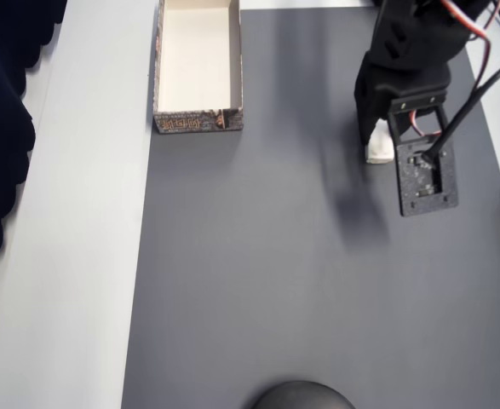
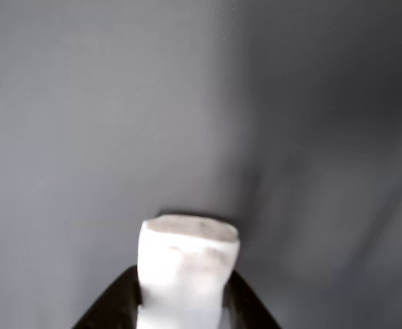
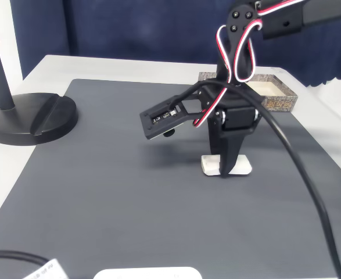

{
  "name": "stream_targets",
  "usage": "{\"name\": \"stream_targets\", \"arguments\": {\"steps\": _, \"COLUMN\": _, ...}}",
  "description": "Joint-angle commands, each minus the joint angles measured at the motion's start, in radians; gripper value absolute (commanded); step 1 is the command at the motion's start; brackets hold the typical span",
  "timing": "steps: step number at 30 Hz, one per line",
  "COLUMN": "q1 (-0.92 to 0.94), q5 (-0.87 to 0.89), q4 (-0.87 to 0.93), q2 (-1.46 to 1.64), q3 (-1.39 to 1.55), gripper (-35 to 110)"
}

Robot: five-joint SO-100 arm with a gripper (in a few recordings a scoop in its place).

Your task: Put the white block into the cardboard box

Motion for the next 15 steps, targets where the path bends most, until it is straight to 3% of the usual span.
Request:
{"name": "stream_targets", "arguments": {"steps": 1, "q1": 0.029, "q5": -0.021, "q4": 0.130, "q2": 0.141, "q3": -0.117, "gripper": -2}}
{"name": "stream_targets", "arguments": {"steps": 15, "q1": 0.166, "q5": -0.009, "q4": 0.265, "q2": 0.166, "q3": -0.268, "gripper": -2}}
